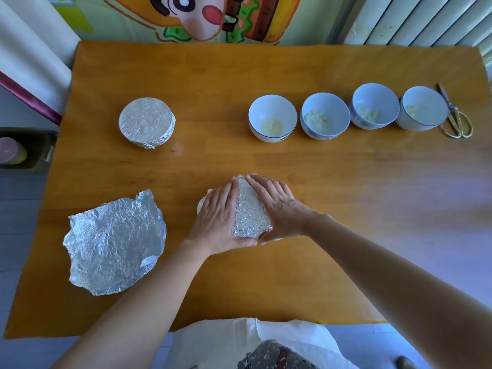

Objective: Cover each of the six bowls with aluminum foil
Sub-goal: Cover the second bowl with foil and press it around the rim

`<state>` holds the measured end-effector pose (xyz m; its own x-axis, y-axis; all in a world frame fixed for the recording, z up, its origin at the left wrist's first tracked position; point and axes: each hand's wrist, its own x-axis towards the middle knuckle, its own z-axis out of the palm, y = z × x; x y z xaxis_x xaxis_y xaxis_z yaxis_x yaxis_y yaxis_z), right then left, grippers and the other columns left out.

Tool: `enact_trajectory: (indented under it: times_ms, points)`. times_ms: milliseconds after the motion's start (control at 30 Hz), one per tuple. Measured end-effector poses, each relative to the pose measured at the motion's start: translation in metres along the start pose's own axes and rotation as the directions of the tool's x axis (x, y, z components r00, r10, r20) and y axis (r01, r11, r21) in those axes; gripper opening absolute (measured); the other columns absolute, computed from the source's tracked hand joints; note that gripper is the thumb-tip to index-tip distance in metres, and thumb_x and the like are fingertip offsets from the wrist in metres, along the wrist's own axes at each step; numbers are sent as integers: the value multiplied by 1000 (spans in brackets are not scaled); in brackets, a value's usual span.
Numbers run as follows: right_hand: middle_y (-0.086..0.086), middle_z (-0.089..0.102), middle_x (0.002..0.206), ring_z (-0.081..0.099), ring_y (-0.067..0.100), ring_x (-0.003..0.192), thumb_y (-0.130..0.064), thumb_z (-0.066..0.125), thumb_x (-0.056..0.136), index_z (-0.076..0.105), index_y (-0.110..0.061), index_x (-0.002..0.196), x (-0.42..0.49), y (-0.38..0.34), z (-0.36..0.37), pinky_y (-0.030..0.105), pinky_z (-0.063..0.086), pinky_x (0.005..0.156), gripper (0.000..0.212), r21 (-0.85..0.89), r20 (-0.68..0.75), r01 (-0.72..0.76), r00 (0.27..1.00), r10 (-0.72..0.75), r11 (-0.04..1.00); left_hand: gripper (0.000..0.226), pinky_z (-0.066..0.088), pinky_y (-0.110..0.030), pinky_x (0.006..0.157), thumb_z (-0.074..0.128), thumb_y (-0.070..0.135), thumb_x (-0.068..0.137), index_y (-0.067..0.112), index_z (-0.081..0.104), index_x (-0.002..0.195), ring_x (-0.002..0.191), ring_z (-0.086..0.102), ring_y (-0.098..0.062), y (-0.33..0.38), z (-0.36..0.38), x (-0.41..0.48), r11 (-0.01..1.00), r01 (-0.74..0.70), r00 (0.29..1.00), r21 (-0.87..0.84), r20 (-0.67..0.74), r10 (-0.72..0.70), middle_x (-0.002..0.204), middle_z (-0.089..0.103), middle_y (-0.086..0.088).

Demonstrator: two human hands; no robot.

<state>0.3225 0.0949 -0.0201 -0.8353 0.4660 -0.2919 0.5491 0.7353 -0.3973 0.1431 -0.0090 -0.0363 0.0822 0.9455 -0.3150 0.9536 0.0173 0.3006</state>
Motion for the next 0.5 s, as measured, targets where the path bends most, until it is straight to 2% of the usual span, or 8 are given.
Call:
enact_trajectory:
  times_ms: [67, 200, 333, 500]
  points:
    - [4, 10, 158, 11, 21, 145, -58, 88, 47, -9, -17, 155, -2, 0, 1, 44, 15, 121, 151, 47, 11, -19, 1000, 19, 999, 146, -14, -32, 118, 44, 95, 57, 7, -17, 156, 154, -5, -24, 0, -1, 0, 1000, 13, 1000, -7, 7, -13, 166, -12, -10]
    - [2, 7, 159, 14, 19, 146, -53, 90, 50, -16, -20, 154, -1, 1, 0, 35, 11, 122, 152, 129, 58, -30, 998, 23, 991, 148, -14, -32, 118, 45, 95, 55, 5, -16, 155, 154, -2, -27, 1, -5, 1, 1000, 26, 1000, 1, 9, -26, 166, -7, -12]
    - [1, 5, 160, 12, 19, 148, -55, 90, 50, -17, -20, 153, 1, 2, -2, 40, 10, 123, 152, 147, 81, -37, 996, 25, 988, 151, -14, -32, 116, 44, 97, 52, 4, -18, 154, 153, 0, -29, 2, -8, 3, 999, 41, 999, 15, 17, -41, 166, -4, -14]
    - [2, 5, 160, 13, 19, 147, -56, 88, 51, -17, -18, 153, 2, 2, -1, 39, 10, 123, 151, 131, 92, -37, 995, 25, 991, 157, -12, -35, 115, 40, 99, 45, 3, -20, 153, 152, 3, -32, 2, -11, 4, 998, 66, 997, 12, 49, -66, 164, 1, -15]
